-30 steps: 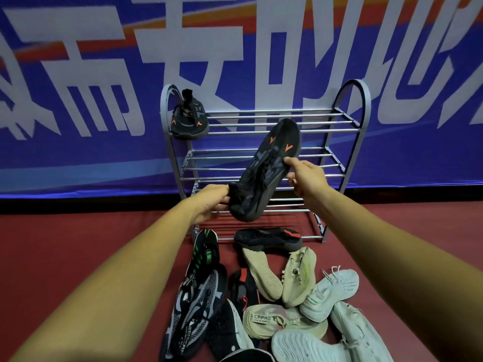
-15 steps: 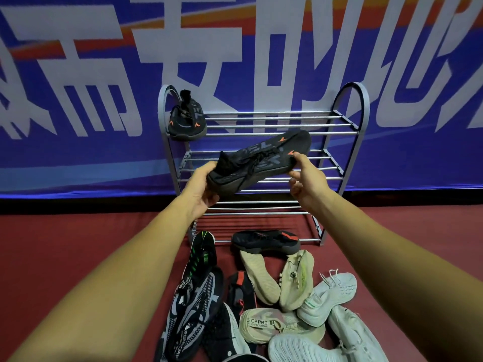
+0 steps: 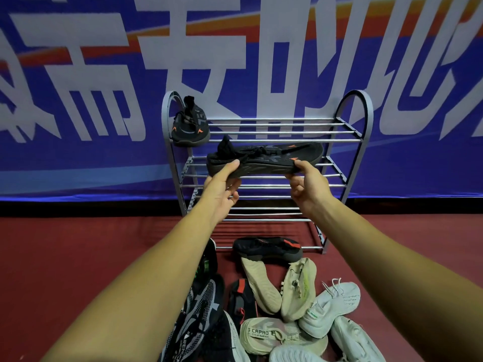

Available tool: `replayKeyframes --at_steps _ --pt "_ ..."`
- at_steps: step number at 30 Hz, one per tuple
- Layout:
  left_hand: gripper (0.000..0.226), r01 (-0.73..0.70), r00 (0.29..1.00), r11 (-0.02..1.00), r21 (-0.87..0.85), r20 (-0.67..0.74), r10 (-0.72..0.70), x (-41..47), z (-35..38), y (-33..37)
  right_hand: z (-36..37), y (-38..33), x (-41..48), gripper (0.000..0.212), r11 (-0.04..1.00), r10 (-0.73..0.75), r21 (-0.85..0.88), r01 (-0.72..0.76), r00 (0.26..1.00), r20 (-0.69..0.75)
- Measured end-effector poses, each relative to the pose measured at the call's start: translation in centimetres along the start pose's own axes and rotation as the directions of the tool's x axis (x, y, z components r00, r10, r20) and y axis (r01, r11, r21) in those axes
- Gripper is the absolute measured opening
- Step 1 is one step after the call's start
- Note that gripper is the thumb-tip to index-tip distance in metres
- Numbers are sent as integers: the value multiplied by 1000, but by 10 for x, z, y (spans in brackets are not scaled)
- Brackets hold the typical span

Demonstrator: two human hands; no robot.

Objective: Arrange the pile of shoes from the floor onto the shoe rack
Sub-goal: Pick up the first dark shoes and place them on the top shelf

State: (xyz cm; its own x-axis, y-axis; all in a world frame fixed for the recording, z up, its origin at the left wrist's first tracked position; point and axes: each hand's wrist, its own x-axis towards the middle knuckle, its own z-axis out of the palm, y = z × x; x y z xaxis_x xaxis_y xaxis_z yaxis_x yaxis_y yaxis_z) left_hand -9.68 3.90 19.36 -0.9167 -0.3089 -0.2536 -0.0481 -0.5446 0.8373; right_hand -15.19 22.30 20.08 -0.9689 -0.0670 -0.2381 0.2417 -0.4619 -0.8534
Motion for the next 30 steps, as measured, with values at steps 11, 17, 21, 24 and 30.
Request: replayKeyframes --at_steps 11,17,21,24,30 --pt "53 8 999 999 -50 -46 -10 5 15 -2 4 15 -17 31 994 19 -107 0 985 173" --pt "82 -40 999 997 -67 -34 37 8 8 5 -14 8 -12 30 995 15 -101 -5 995 101" --pt "76 -75 997 997 -33 1 75 8 6 8 -25 6 -8 16 995 17 -102 -10 998 64" --pt "65 -96 995 995 -28 -26 95 10 7 8 -26 6 -9 13 992 59 -119 -43 989 132" --pt "29 -118 993 993 27 14 117 15 4 12 -23 6 -13 20 988 125 -118 -96 957 262"
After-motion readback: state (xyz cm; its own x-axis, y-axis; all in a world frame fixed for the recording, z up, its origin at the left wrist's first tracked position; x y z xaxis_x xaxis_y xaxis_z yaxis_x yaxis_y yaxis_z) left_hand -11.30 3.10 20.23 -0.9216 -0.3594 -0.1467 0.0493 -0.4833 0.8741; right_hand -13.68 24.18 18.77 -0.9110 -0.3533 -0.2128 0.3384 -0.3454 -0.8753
